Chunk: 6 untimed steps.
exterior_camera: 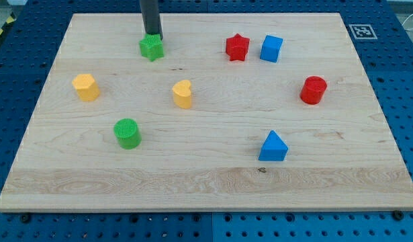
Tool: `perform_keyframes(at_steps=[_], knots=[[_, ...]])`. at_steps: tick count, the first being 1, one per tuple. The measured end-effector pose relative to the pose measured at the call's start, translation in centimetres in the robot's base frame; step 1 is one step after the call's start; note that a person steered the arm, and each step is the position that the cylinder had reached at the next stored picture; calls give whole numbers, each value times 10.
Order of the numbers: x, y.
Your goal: Slide the green star towards the red star
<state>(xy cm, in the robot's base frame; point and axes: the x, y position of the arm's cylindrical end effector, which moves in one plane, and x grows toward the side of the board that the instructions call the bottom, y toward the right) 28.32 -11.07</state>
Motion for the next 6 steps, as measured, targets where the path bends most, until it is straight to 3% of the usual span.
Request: perform_keyframes(at_steps=[4, 6], knots=[[28, -48], [69, -45]])
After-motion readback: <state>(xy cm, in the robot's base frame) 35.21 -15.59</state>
